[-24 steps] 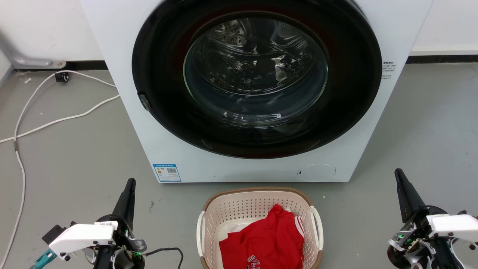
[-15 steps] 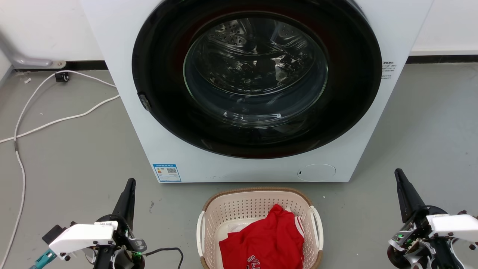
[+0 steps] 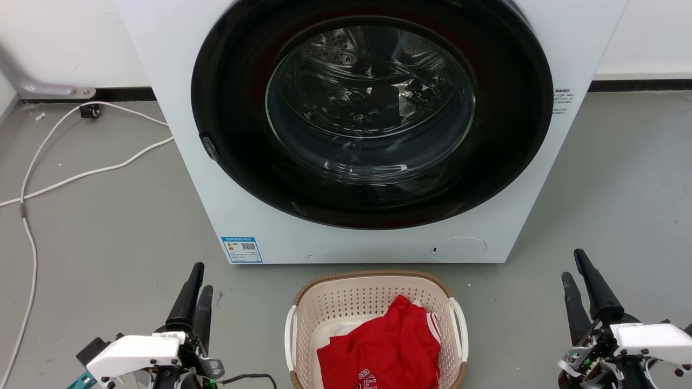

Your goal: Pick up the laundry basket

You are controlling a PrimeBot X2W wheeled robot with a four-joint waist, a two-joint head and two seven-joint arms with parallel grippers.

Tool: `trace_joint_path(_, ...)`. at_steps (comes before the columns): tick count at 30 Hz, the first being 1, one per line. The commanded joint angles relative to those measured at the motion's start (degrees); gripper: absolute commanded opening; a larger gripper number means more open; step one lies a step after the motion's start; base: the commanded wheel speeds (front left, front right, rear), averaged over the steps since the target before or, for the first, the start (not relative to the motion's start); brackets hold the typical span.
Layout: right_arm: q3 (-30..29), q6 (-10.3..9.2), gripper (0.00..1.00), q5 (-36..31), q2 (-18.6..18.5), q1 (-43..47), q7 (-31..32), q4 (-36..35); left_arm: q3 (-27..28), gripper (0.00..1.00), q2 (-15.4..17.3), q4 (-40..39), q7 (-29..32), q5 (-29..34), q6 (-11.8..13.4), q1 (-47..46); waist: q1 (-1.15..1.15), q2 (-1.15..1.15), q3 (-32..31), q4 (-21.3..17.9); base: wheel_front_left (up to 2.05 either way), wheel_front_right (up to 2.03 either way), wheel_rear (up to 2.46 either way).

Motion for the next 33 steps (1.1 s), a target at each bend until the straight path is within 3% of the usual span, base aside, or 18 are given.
trace_joint_path(1,0.5,0.01,1.00,-0.8,-0.1,-0.8,-0.9,-1.3,-1.1,1.00,0.2,-0.9,-0.9,0.5,0.0,-1.8,0.00,0.00,0.0,0.0,0.00,0.00,0.00)
trace_joint_path(9,1.1,0.01,1.00,-7.1,-0.2,-0.5,-3.3,-1.8,-3.1,1.00,0.2,-1.4,-3.3,8.1,-0.1,-2.6,0.00,0.00,0.1,0.0,0.00,0.00,0.00)
trace_joint_path(22,1.0,0.01,1.00,-27.3,-0.2,-0.2,-6.5,-3.0,-5.8,1.00,0.2,-2.6,-6.4,24.9,0.5,-3.0,0.00,0.00,0.1,0.2,0.00,0.00,0.00)
trace_joint_path(33,0.9,0.01,1.00,-40.1,-0.1,-0.2,-8.5,-3.5,-8.8,1.00,0.2,-2.1,-8.5,36.6,2.1,-3.9,0.00,0.00,0.2,0.2,0.00,0.00,0.00)
